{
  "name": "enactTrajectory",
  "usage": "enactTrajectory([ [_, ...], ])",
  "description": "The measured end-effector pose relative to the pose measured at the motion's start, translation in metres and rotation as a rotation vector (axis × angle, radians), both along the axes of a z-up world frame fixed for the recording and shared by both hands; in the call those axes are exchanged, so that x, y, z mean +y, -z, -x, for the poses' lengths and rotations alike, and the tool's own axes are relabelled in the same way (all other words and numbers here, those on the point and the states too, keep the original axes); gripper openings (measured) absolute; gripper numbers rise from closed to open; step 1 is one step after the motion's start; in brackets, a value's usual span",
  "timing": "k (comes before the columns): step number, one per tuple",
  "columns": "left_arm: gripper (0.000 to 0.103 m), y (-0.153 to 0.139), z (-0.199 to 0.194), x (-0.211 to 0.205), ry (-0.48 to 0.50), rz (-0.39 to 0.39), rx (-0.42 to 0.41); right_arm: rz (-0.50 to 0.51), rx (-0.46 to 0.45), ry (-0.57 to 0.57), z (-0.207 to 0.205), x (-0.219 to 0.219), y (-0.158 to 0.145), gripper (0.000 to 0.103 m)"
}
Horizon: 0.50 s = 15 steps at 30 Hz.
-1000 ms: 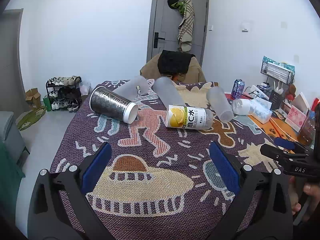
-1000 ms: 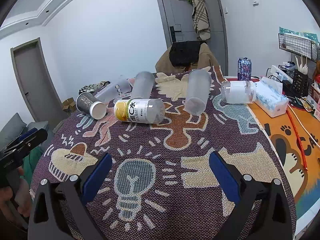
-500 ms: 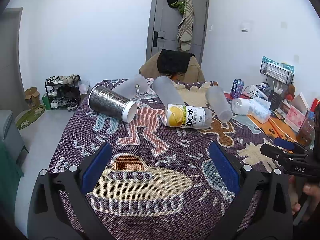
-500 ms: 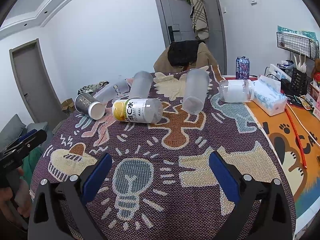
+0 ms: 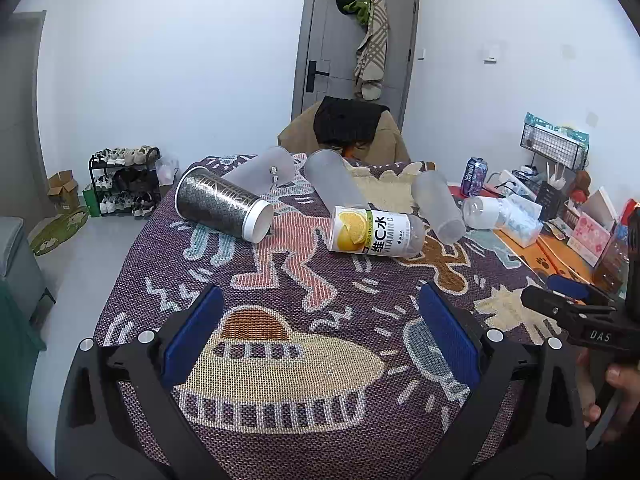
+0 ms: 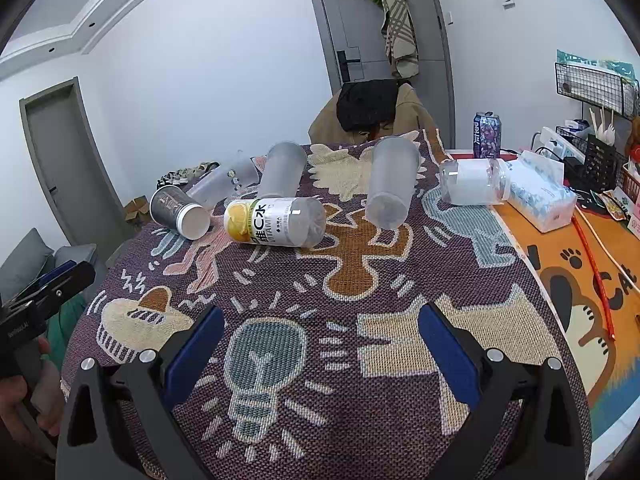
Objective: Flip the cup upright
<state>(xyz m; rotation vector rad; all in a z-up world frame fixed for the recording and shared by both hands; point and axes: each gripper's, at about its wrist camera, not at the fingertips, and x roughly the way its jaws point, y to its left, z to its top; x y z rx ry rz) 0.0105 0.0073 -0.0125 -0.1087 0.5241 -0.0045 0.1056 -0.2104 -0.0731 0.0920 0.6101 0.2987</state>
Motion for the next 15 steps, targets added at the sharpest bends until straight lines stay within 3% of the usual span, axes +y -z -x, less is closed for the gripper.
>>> enactTrajectory([
  [15,0.097,0.003,-0.021,0.021,-0.055,0.05,0.026,0.004,0.008,0.01,-0.049,-0.01,-0.017,0.095],
])
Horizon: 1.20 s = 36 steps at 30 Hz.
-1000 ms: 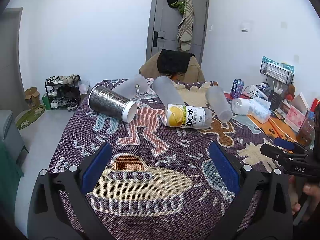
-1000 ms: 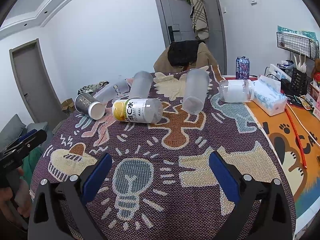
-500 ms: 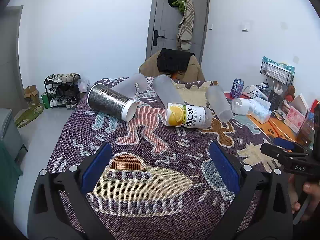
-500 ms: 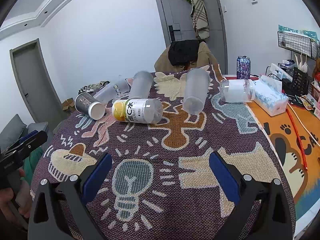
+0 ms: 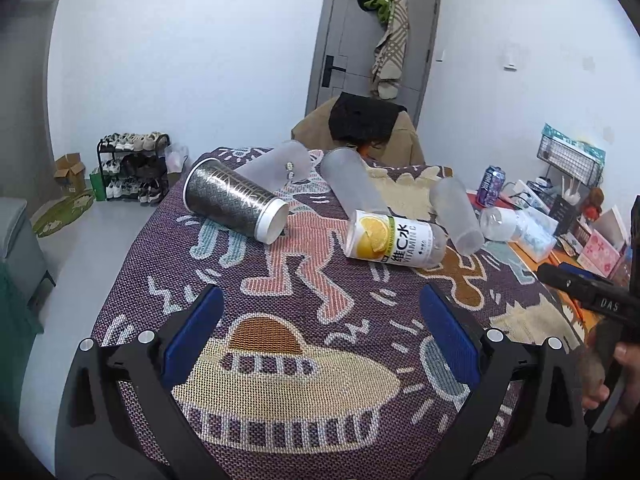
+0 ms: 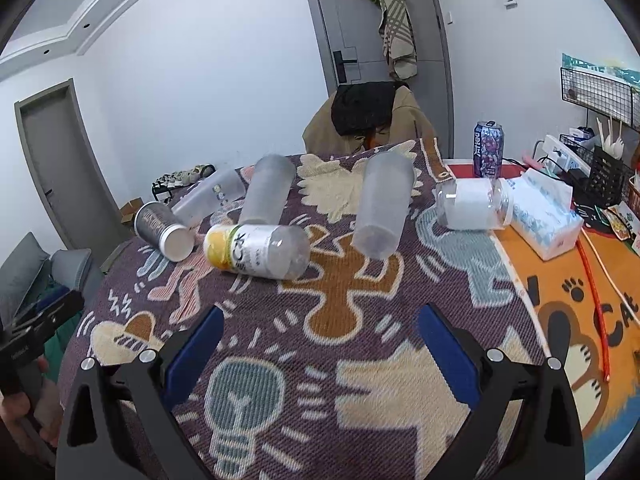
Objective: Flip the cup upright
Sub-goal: 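Move the right gripper down onto the lying frosted cup and close it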
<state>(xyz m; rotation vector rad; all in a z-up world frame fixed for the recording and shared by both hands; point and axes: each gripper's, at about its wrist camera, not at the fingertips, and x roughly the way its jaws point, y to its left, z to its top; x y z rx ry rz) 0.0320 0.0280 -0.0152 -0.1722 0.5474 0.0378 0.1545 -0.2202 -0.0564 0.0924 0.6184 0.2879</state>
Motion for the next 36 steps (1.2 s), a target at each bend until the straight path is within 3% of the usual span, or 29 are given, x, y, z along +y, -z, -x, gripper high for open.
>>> enactTrajectory([
  [16,0.097,0.017,-0.017,0.033,-0.134,0.125,0.032,-0.048,0.106,0.023,-0.098,0.0,-0.011,0.095],
  [36,0.097,0.031,-0.018,0.052,-0.204,0.156,0.052,0.076,0.256,0.098,-0.221,0.001,0.05,0.088],
])
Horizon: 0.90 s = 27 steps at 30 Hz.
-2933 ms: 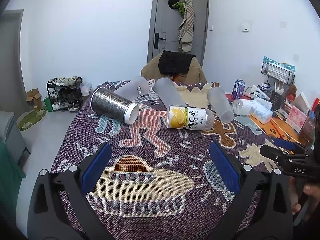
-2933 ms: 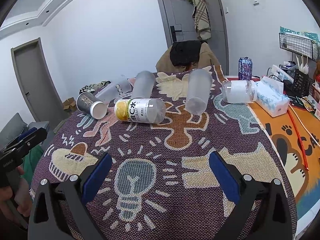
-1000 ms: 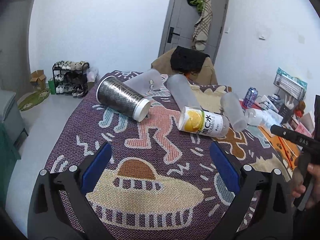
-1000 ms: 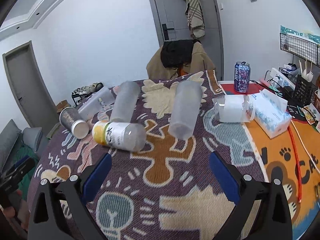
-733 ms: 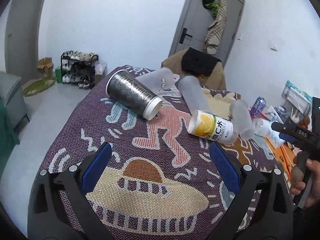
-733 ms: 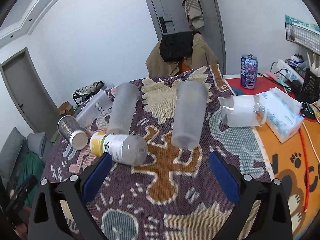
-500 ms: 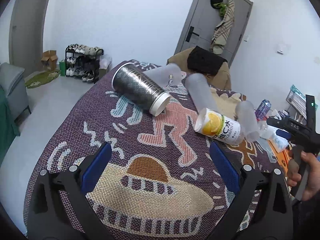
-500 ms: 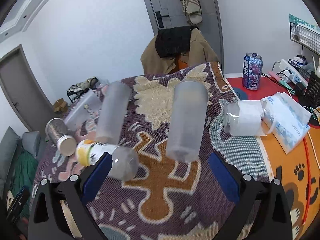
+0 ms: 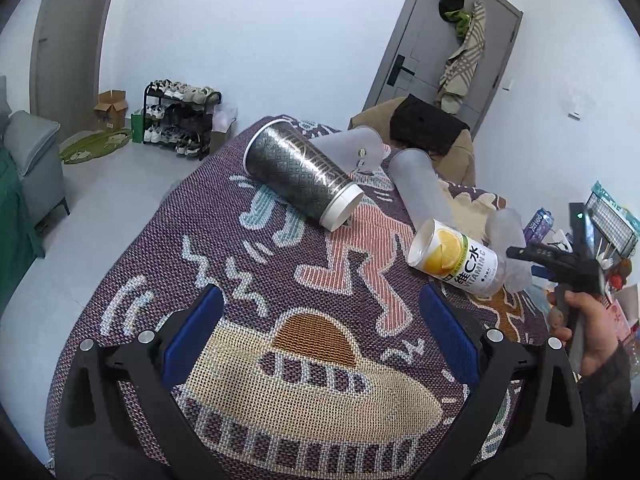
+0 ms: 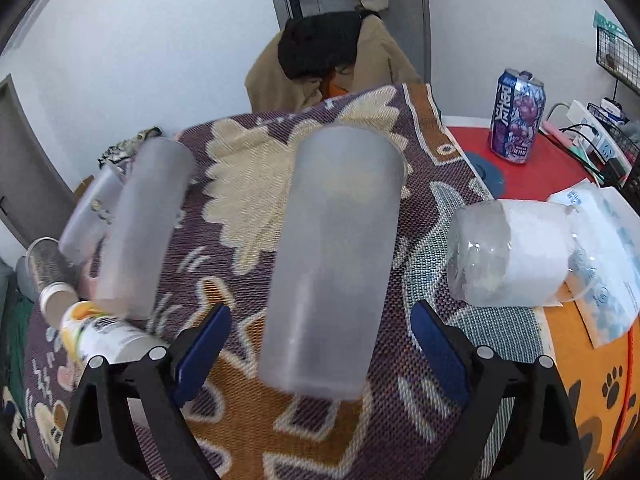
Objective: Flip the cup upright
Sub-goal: 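Move the right gripper down onto the lying frosted cup and close it, then lift the frosted cup with the right gripper and rotate it rim-up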
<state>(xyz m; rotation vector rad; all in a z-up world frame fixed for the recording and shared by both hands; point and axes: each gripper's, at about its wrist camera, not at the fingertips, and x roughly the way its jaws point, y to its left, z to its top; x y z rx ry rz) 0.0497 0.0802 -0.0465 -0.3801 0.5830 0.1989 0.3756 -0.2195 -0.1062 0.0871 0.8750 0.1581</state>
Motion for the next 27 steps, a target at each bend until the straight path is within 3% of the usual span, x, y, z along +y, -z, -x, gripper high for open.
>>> enactTrajectory([
  [2,0.097,-0.002,0.003,0.0,0.0,-0.004,-0.008,0.004,0.022,0.003,-0.007,-0.002,0.008,0.082],
  [4,0.097,-0.002,0.005,0.001,-0.003,-0.002,-0.009,-0.008,0.046,-0.003,-0.011,-0.003,0.012,0.065],
  [5,0.097,-0.002,0.005,0.001,-0.004,0.002,-0.007,-0.026,0.063,-0.006,-0.013,-0.005,0.015,0.06],
  [15,0.097,-0.004,0.012,0.0,0.006,0.013,-0.017,-0.088,0.014,-0.061,0.029,-0.009,-0.01,0.059],
  [27,0.097,-0.009,0.027,-0.006,0.018,0.017,-0.034,-0.219,-0.036,-0.147,0.119,-0.006,-0.038,0.059],
])
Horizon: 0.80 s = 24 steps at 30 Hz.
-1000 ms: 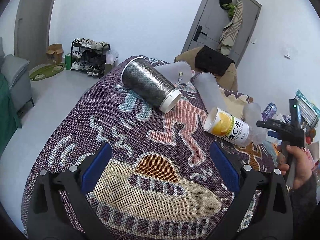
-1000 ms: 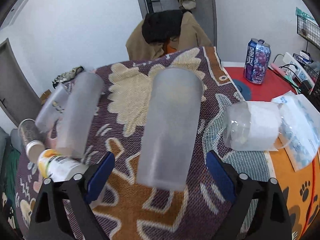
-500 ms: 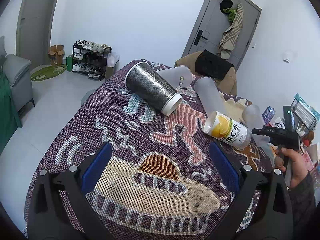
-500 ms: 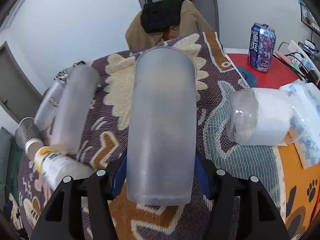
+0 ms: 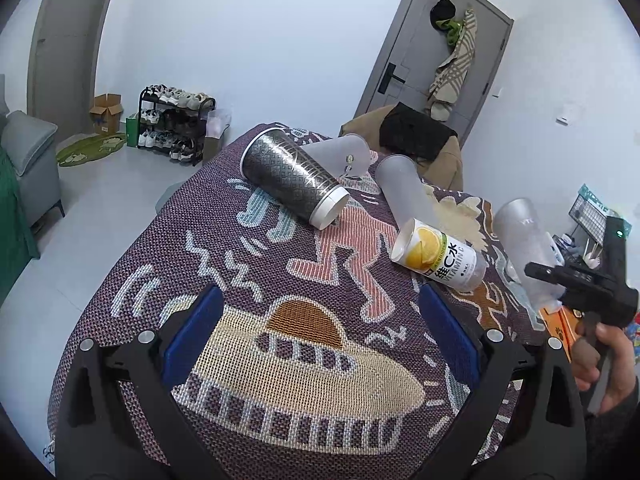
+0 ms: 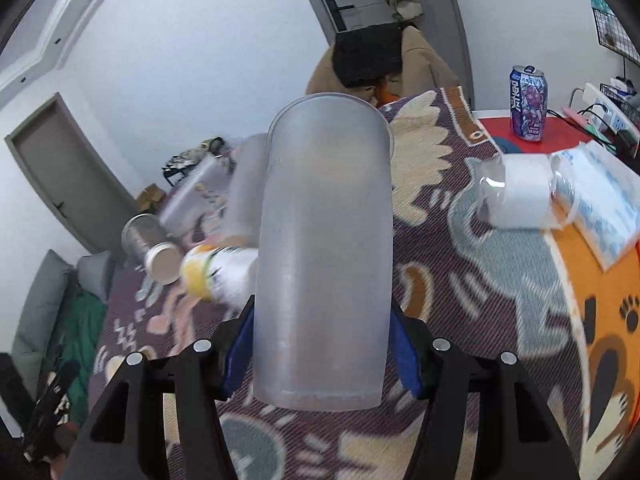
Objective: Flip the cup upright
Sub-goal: 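Lift the frosted cup with the right gripper and rotate it rim-up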
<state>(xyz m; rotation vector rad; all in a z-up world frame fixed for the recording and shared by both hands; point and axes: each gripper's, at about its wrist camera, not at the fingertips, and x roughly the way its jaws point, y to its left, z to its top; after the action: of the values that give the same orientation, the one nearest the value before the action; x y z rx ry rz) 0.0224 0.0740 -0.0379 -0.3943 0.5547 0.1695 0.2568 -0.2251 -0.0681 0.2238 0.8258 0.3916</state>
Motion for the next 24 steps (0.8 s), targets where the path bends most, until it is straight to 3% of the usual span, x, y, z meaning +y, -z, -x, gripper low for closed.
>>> enactTrajectory([
  [11,0.097,-0.003,0.011,0.007,-0.019,0.012,-0.017,-0.001,-0.018,-0.077,0.075,0.027,-0.003,0.059],
  [24,0.097,0.008,0.012,0.005,0.024,0.03,0.035,-0.003,0.041,-0.13,0.118,0.055,0.033,0.059],
])
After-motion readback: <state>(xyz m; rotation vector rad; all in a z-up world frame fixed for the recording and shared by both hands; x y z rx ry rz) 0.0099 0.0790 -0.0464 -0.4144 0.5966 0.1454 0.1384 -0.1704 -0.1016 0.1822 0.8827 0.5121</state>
